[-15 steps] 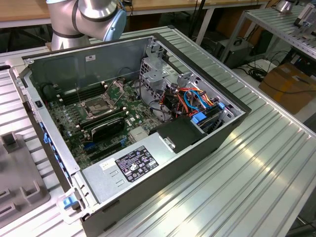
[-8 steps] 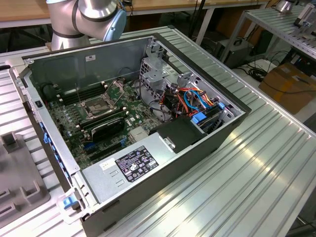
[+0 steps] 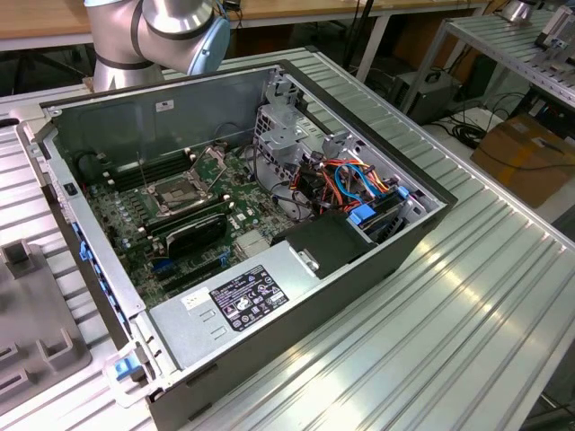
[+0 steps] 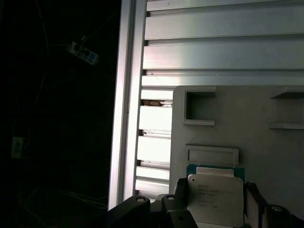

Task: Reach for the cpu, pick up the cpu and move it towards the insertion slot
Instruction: 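Pick up the cpu and move it towards the insertion slot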

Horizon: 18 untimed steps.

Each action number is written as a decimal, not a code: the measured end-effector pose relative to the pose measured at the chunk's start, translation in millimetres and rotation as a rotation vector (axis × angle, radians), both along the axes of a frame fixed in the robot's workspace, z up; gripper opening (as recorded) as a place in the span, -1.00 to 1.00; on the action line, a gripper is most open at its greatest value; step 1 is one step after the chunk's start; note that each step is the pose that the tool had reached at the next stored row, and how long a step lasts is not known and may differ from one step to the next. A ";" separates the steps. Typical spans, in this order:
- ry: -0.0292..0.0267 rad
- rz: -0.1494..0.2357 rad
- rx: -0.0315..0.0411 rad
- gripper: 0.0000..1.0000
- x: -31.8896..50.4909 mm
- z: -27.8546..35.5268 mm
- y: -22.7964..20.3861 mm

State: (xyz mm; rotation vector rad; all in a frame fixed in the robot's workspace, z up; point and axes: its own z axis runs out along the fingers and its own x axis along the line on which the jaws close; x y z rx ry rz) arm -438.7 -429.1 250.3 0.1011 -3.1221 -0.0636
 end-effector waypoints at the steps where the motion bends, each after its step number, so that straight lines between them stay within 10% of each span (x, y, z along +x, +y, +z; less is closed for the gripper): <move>1: 0.0010 0.000 -0.0001 0.10 0.0 2.0 0.0; 18: 0.0042 0.000 0.0001 0.10 0.1 17.3 0.0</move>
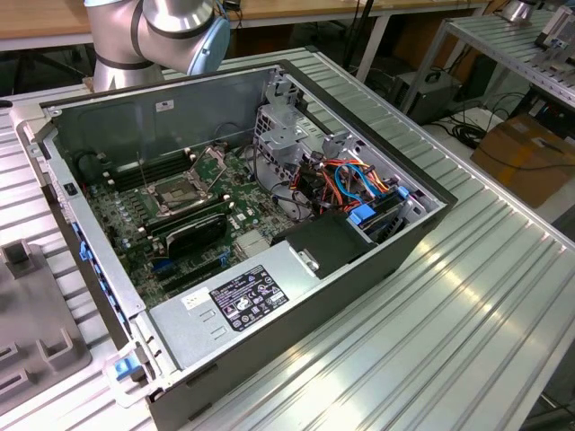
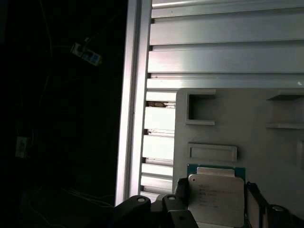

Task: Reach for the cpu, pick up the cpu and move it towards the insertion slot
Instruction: 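Pick up the cpu and move it towards the insertion slot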

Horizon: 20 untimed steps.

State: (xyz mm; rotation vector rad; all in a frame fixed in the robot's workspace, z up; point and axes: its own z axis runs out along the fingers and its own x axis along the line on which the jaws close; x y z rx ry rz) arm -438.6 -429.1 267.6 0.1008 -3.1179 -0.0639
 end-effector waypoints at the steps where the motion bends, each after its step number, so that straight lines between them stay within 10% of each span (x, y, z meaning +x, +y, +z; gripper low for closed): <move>1: 0.0000 0.000 0.0000 0.10 0.0 0.0 0.0; 20: 0.0007 0.000 0.0000 0.10 0.0 4.4 0.0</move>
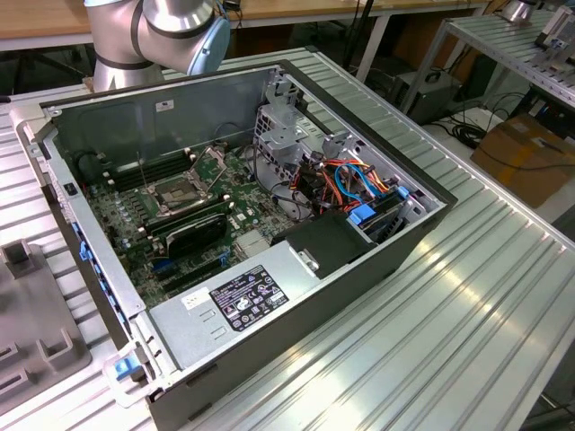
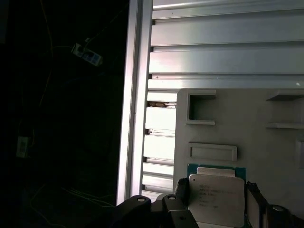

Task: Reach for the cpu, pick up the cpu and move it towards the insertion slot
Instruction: 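Pick up the cpu and move it towards the insertion slot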

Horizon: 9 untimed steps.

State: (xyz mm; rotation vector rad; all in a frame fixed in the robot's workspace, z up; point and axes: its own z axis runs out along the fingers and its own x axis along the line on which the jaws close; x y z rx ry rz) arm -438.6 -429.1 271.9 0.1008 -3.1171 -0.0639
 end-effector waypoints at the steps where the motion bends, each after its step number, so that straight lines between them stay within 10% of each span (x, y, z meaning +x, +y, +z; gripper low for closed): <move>1: 0.0000 0.000 0.0000 0.10 0.0 0.1 0.0; 9: 0.0000 0.000 0.0000 0.10 0.0 1.2 0.0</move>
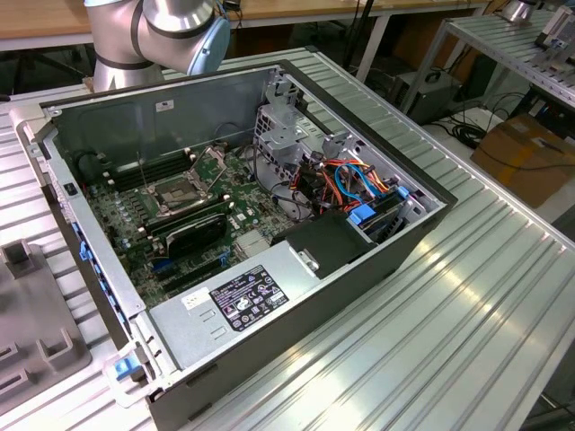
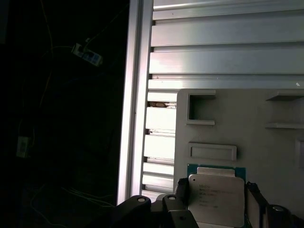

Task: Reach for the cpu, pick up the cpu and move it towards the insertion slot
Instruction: 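Pick up the cpu and move it towards the insertion slot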

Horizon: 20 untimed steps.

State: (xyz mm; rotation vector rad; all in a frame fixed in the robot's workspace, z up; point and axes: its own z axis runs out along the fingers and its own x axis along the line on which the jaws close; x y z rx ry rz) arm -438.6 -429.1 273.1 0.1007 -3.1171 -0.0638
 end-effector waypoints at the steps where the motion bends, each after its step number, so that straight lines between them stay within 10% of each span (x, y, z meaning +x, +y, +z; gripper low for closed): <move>1: -0.0001 0.000 0.0001 0.10 0.0 0.1 0.0; 20: 0.0000 0.000 0.0001 0.10 0.0 5.1 -0.1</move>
